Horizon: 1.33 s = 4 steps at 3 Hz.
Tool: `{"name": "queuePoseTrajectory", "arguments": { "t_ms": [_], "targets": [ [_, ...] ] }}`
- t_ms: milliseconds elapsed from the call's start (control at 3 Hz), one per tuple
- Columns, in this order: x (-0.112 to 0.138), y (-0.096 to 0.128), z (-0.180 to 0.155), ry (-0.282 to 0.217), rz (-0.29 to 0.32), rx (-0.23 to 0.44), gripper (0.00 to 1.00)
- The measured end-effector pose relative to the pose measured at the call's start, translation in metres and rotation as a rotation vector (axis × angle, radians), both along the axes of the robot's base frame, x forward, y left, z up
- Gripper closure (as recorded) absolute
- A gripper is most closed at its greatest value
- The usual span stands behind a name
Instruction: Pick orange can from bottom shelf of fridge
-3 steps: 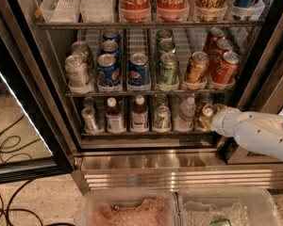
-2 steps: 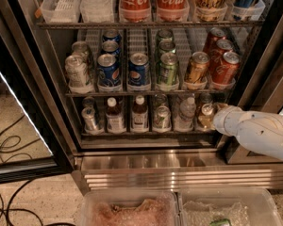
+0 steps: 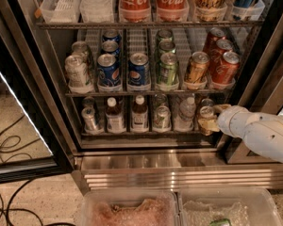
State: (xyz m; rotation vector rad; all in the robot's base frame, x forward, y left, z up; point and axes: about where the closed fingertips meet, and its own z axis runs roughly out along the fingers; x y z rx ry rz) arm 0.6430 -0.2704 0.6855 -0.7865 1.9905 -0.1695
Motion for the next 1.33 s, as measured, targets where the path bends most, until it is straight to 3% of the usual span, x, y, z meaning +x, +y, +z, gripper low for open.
{"name": "queuePoseTrajectory", "arguments": {
  "t_ms": [333,667,1000,1333],
  "targets": [
    [-0.007,-0.006,0.008,-0.008,0.000,-0.014,1.00],
    [-0.019,-0.004,0.005,0.019,0.025,-0.015,1.00],
    [-0.026,-0.016,-0.001,0.059,0.029,0.068,1.00],
    [-0.026,-0.017,-0.004,0.059,0.029,0.068,1.00]
  ]
}}
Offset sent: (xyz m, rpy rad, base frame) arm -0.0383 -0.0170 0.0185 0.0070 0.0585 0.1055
